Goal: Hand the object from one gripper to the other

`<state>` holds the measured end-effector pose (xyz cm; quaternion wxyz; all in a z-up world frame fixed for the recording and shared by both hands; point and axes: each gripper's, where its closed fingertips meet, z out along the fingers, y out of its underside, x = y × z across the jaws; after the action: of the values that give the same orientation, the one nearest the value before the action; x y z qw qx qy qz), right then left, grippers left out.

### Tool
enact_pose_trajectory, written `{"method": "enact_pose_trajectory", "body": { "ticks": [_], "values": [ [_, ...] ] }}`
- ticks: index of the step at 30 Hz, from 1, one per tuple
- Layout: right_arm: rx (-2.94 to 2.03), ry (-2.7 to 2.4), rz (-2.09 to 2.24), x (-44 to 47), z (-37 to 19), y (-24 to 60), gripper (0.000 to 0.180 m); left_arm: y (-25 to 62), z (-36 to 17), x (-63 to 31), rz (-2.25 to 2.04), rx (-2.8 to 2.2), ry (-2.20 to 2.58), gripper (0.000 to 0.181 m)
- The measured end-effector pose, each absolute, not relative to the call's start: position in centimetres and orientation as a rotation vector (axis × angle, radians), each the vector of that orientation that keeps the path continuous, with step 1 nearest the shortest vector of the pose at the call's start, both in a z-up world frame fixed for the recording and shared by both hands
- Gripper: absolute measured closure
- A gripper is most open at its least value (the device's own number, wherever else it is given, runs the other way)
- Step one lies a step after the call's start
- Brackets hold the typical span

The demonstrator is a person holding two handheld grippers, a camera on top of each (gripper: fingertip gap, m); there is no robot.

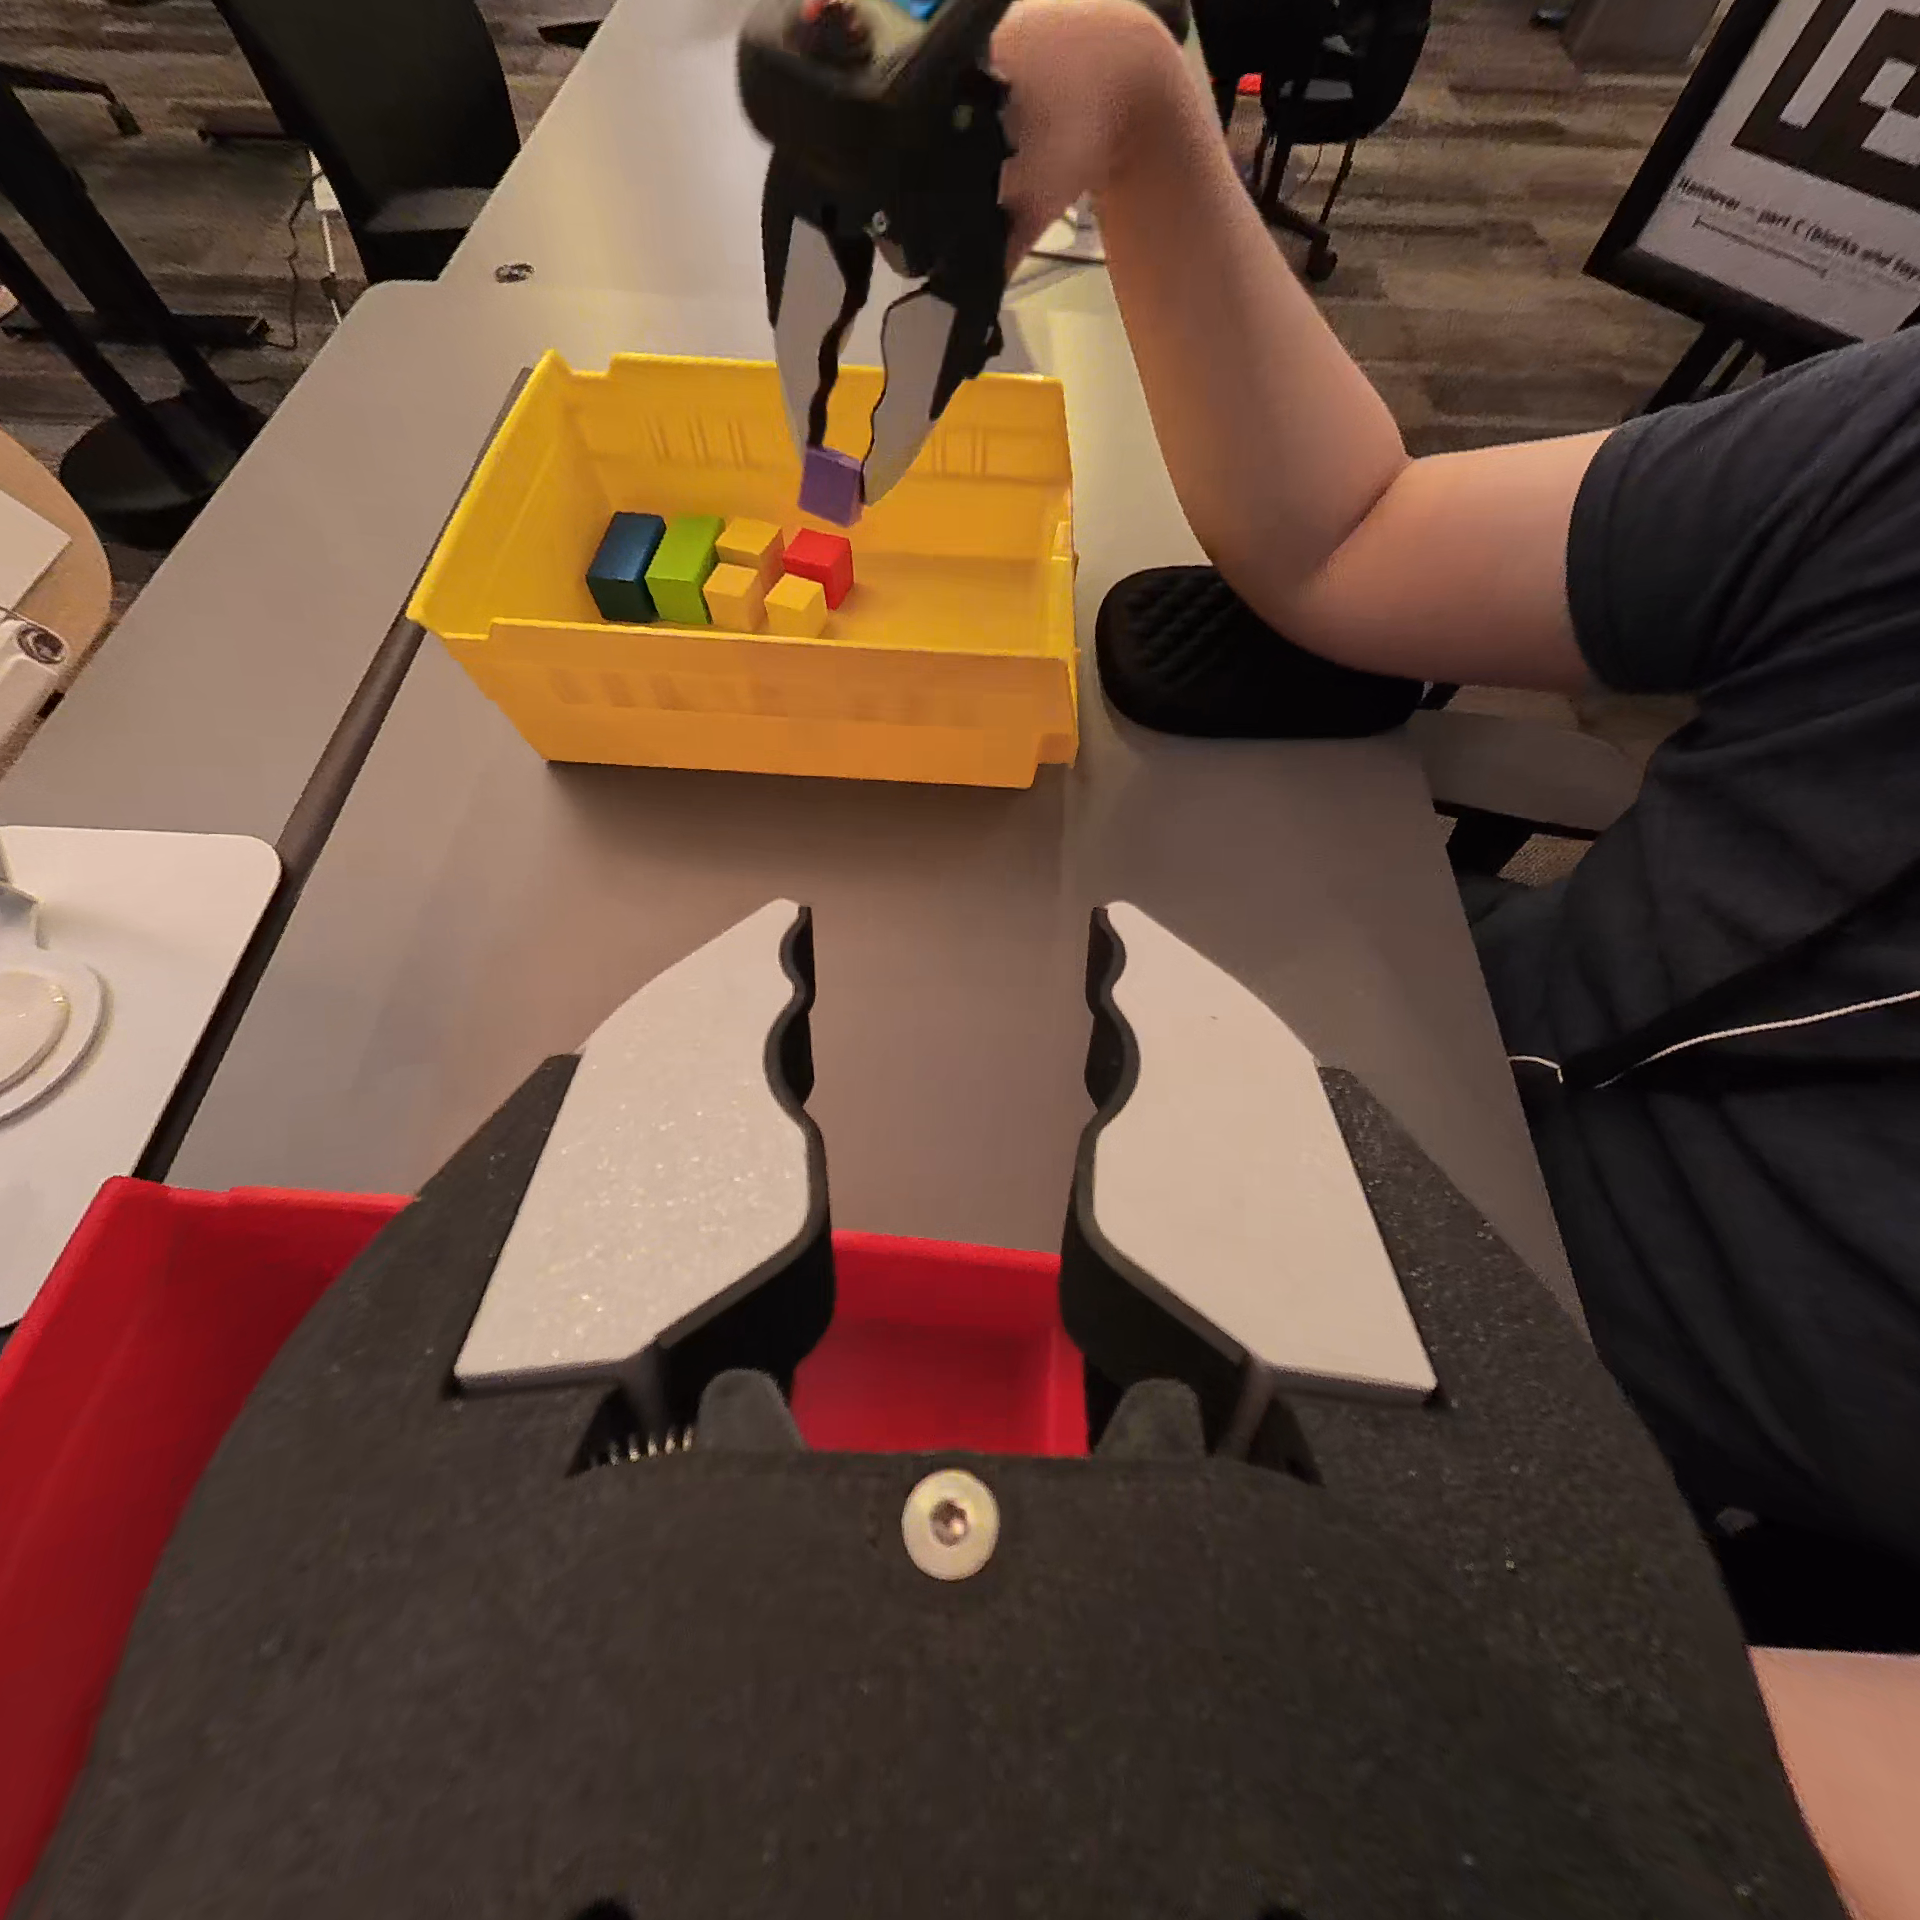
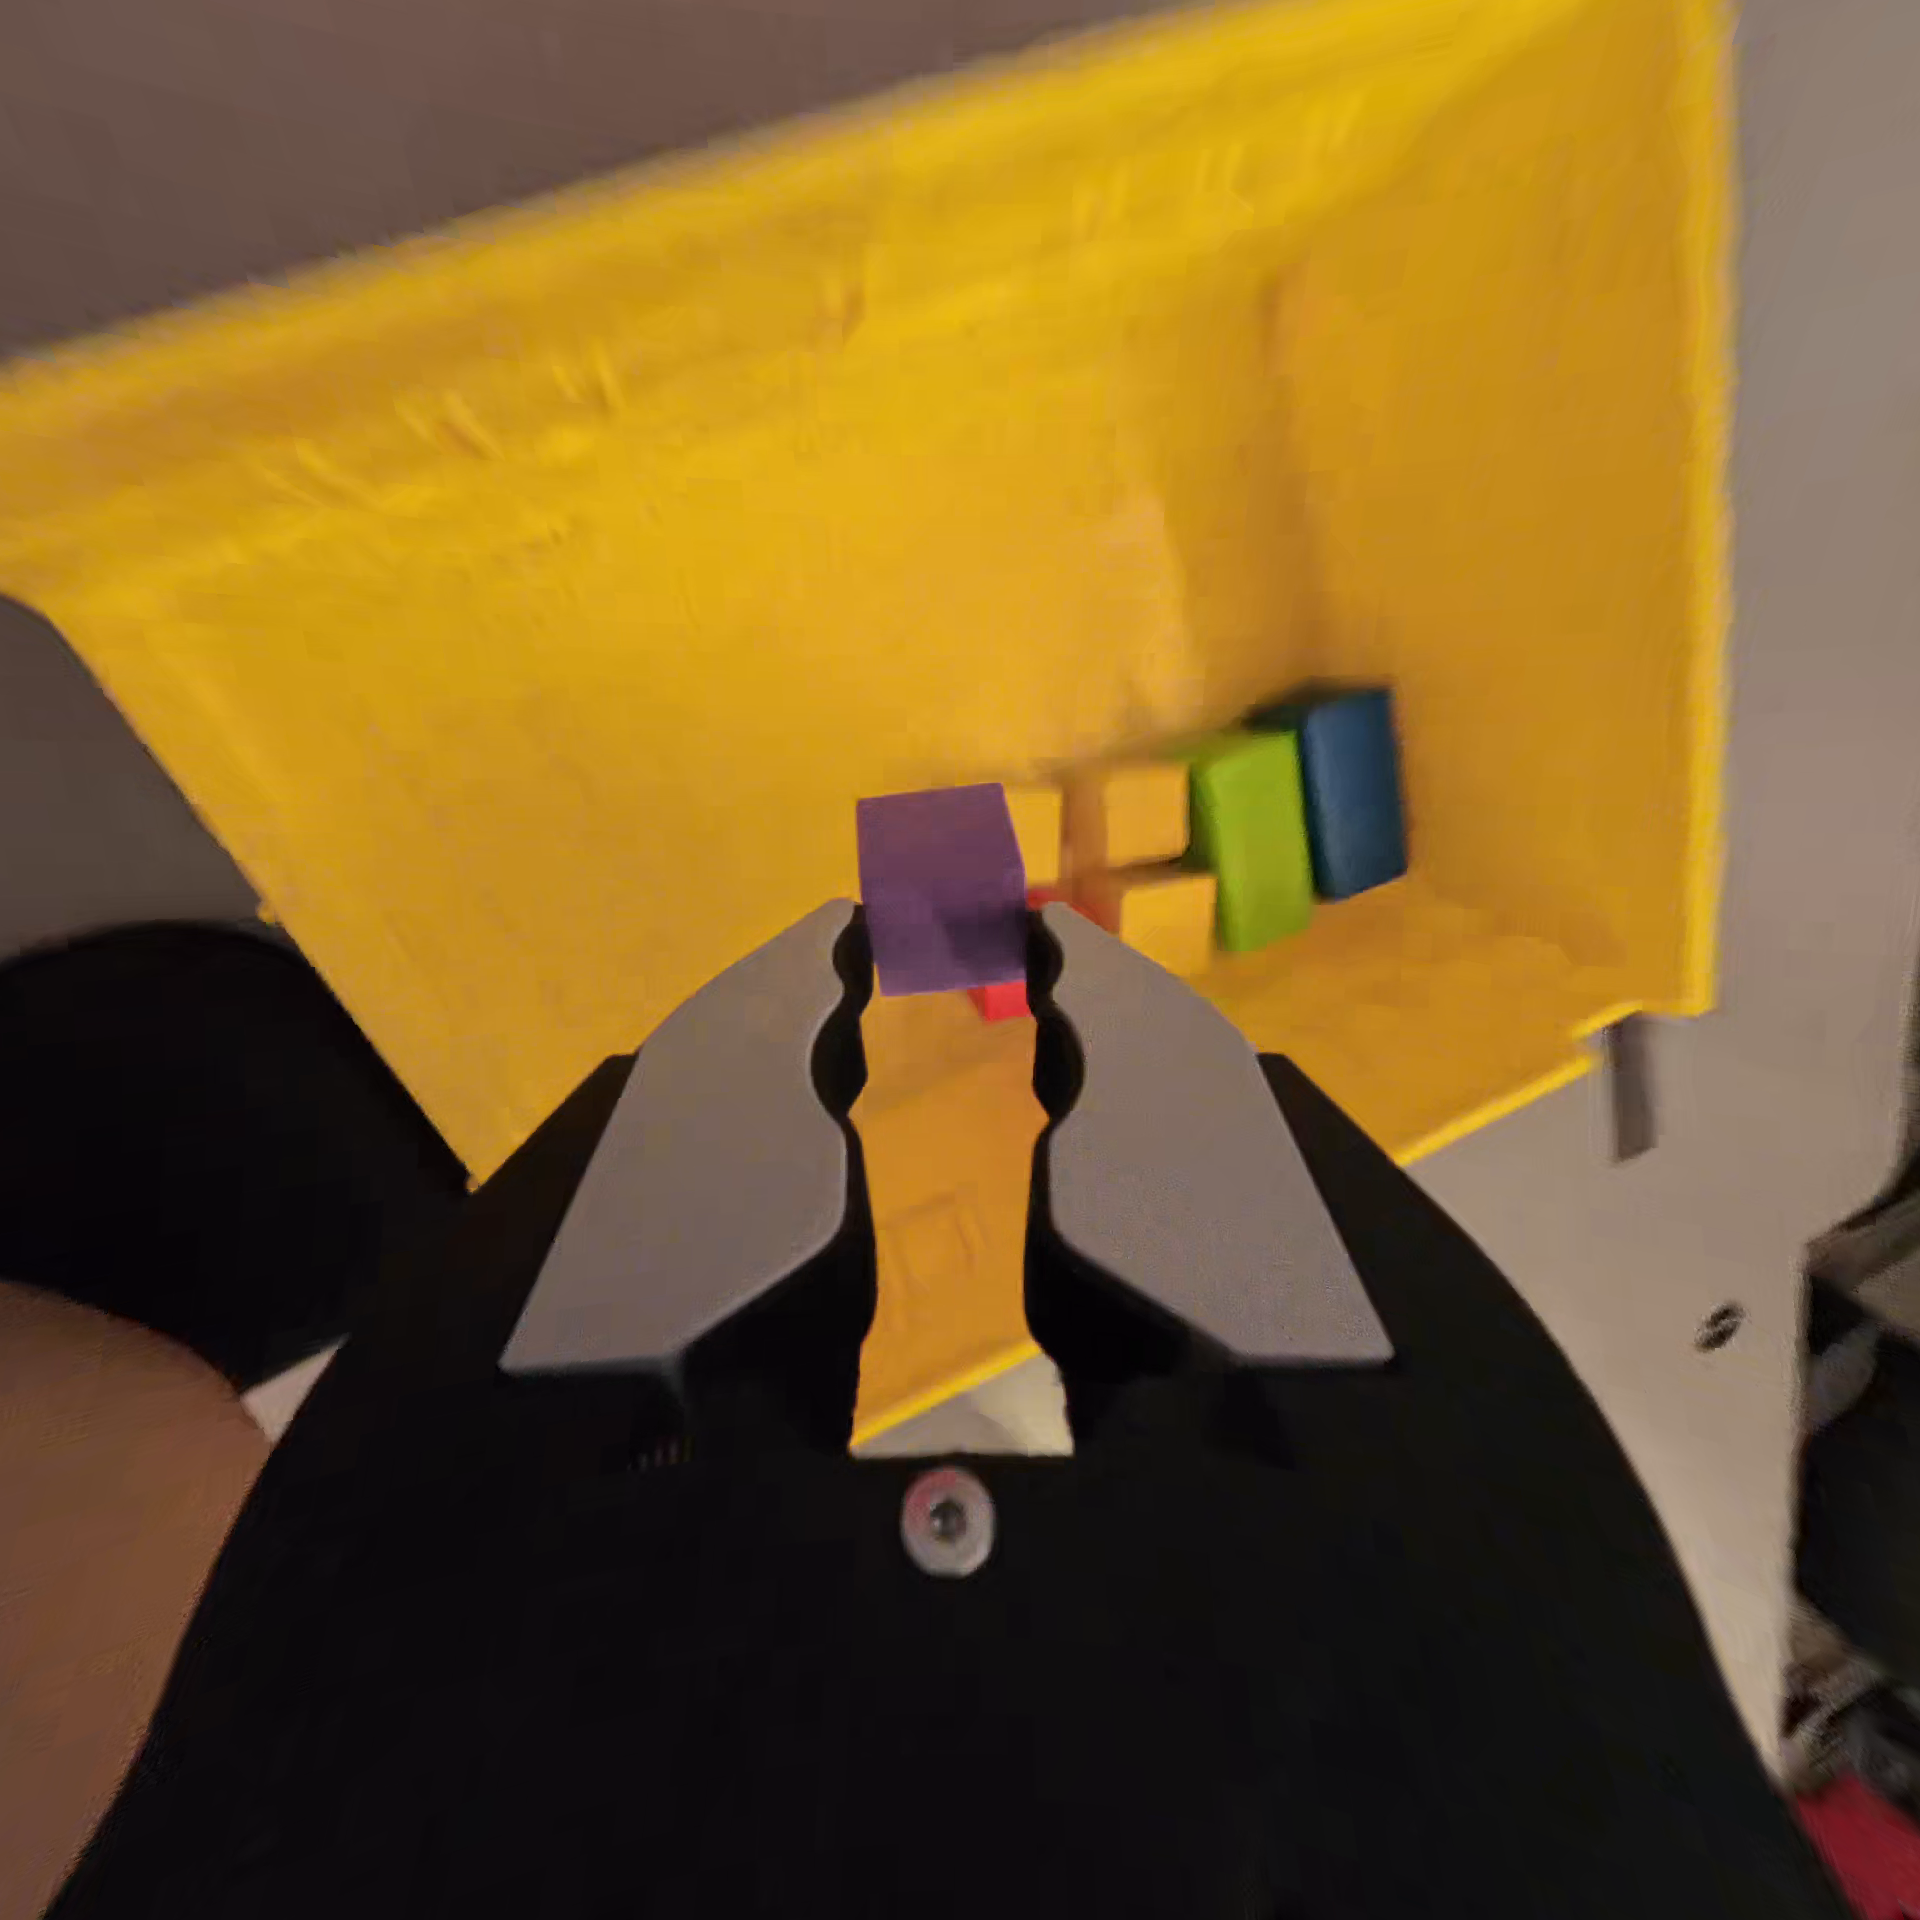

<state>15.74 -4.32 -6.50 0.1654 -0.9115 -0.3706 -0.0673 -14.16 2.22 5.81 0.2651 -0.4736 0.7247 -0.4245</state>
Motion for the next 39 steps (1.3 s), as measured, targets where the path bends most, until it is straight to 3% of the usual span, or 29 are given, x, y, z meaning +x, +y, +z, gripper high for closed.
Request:
{"method": "enact_pose_trajectory", "body": {
  "ticks": [4, 15, 34, 39],
  "values": [
    [-2.861, -1.006, 0.065, 16.3, -10.5, -7.3, 0.151, 2.1, 5.1, -14.0, -1.111, -1.291, 1.993, 0.131],
    [-3.017, -1.12, -0.071, 16.3, -14.5, -5.8, 0.15, 2.2, 4.2, -14.0, -1.062, -1.313, 2.024, 0.131],
    [-3.036, -1.039, -0.085, 16.4, -14.8, -5.1, 0.148, 5.3, 5.2, -16.5, -1.002, -1.389, 1.902, 0.131],
    [-3.022, -1.01, -0.096, 16.5, -14.2, -5.2, 0.148, 9.4, 3.0, -19.4, -0.72, -1.646, 1.825, 0.132]
  ]
}}
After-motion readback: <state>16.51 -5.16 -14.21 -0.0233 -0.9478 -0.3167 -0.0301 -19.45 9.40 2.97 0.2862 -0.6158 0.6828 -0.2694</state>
